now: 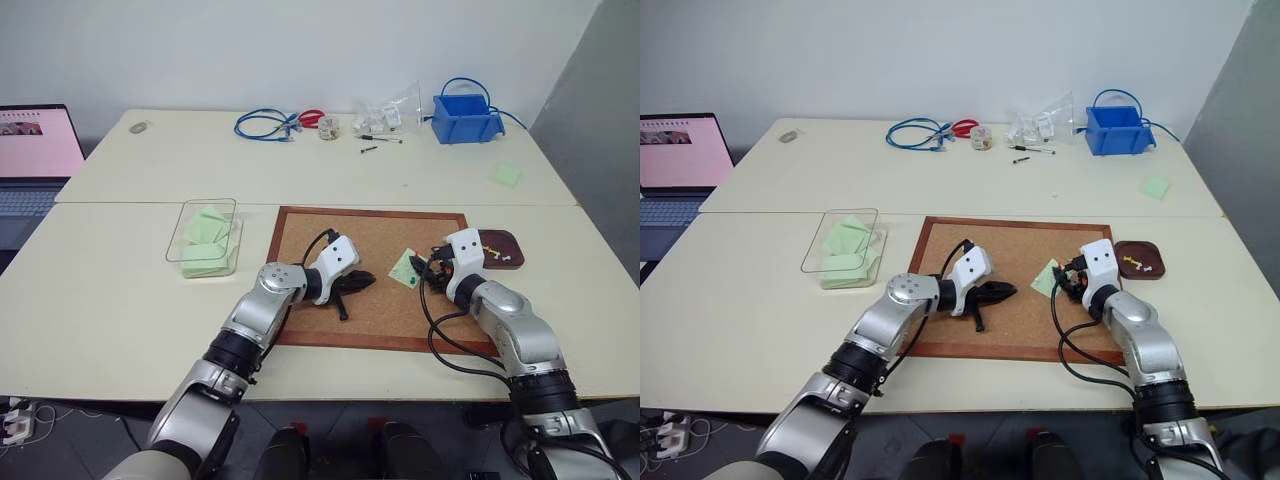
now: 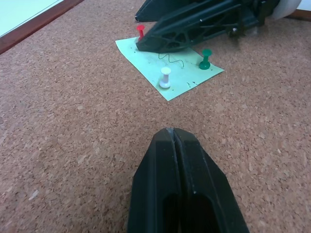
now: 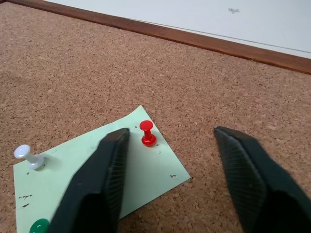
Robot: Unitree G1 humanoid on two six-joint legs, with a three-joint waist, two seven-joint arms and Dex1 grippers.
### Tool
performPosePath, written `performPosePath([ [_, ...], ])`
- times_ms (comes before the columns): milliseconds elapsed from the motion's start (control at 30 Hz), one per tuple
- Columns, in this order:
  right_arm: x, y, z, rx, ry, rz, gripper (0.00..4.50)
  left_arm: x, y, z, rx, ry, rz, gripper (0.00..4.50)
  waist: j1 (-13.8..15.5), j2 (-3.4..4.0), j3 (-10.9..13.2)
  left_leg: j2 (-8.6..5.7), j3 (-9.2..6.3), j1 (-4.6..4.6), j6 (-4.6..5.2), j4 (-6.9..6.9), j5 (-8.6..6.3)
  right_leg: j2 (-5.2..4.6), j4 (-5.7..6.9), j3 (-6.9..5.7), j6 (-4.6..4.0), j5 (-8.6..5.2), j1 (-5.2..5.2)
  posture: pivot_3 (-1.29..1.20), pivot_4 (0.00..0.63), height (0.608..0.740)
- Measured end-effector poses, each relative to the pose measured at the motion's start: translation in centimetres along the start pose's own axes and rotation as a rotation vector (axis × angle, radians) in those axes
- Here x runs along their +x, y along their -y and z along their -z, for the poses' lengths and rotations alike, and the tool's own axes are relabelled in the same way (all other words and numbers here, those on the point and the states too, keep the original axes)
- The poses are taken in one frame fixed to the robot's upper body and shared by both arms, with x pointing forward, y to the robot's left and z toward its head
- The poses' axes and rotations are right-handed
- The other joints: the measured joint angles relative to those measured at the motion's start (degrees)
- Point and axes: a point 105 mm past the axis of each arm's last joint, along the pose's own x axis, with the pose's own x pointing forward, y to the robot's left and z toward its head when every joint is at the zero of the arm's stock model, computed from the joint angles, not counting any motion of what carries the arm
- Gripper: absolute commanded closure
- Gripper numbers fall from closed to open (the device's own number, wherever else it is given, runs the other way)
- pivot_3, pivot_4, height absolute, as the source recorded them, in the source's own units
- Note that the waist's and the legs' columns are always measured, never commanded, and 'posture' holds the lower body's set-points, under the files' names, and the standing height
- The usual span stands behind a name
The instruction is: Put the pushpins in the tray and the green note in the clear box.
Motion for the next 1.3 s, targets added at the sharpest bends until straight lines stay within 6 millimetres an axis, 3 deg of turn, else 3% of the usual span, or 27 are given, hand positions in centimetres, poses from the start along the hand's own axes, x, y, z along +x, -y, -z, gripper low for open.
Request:
performPosePath([
  [333, 0.2, -0.8, -0.1, 0.002, 0.022, -0.047, 4.42, -0.1, 0.0, 0.0, 0.0, -0.004, 0.0, 4.5, -0.1, 0.0, 0.0, 0.0, -0.01, 0.0, 0.0, 0.0, 0.0, 0.0, 0.0, 0.0, 0.0, 0.0, 0.0, 0.0, 0.15, 0.74],
  [833, -0.6, -0.6, 0.0, -0.056, 0.028, -0.041, 4.47, 0.2, 0.4, -0.2, 0.022, -0.005, 0.026, 4.5, 0.1, 0.01, 0.0, -0.03, -0.03, -0.06, 0.0, -0.02, 0.0, -0.01, -0.05, -0.02, 0.0, 0.0, -0.01, 0.0, 0.15, 0.74],
  [1033, -1.6, -0.9, -2.9, -0.126, 0.12, -0.055, 4.47, -0.1, 0.5, 0.1, -0.002, -0.015, 0.041, 4.5, 0.2, 0.02, 0.0, -0.02, -0.06, 0.01, 0.0, -0.02, 0.0, -0.01, -0.07, -0.04, 0.01, -0.01, 0.07, 0.0, 0.15, 0.74],
  [1300, -2.3, -0.5, -3.5, -0.093, 0.141, -0.048, 4.47, -0.2, 0.7, 0.1, 0.001, -0.014, 0.051, 4.5, 0.3, 0.02, 0.0, -0.02, -0.07, 0.0, 0.0, -0.03, 0.0, -0.01, -0.13, -0.05, 0.01, -0.01, 0.09, 0.0, 0.15, 0.74],
])
